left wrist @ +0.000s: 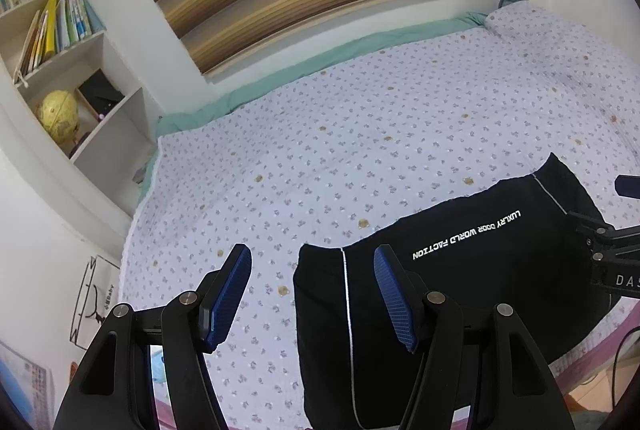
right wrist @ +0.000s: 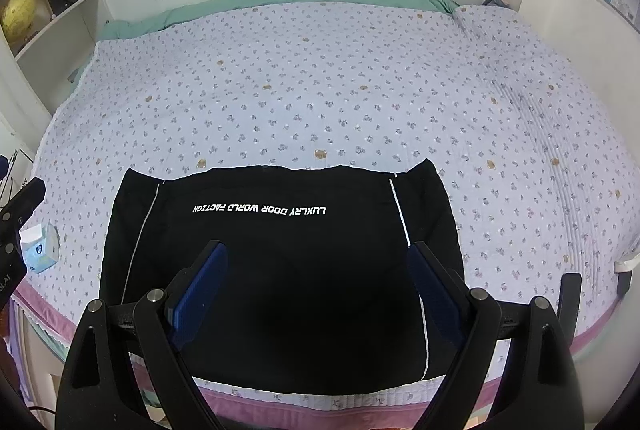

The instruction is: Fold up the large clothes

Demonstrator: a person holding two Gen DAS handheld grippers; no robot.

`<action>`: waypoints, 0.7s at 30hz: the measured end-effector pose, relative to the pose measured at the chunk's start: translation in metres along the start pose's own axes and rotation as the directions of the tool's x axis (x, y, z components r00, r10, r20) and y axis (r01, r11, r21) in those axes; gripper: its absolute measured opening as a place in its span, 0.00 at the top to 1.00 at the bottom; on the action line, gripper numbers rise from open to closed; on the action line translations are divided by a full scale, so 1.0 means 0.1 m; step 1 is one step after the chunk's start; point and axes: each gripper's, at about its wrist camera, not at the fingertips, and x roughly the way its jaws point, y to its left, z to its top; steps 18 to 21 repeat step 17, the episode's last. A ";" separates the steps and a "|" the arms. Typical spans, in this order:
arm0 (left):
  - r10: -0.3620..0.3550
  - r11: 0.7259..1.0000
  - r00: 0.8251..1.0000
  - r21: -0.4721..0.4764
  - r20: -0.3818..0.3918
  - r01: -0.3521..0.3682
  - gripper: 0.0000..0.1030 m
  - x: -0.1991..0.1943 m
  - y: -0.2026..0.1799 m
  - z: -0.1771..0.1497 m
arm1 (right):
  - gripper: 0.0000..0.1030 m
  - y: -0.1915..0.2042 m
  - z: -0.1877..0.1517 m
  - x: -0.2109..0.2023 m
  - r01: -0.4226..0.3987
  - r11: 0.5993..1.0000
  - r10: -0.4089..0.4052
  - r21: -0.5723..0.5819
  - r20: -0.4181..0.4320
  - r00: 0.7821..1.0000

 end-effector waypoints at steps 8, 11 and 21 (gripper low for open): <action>-0.006 0.999 1.000 -0.035 0.003 0.006 0.37 0.02 0.06 0.03 | 0.10 0.01 0.01 0.04 -0.001 1.000 0.001 0.004 -0.007 1.000; -0.020 0.998 1.000 -0.059 0.005 0.020 0.37 0.04 0.11 0.02 | 0.10 0.00 0.03 0.06 -0.001 1.000 0.001 0.004 -0.009 1.000; -0.049 0.990 0.999 -0.135 0.014 0.050 0.37 0.09 0.29 0.03 | 0.10 0.00 0.05 0.08 -0.003 1.000 0.003 0.002 -0.011 1.000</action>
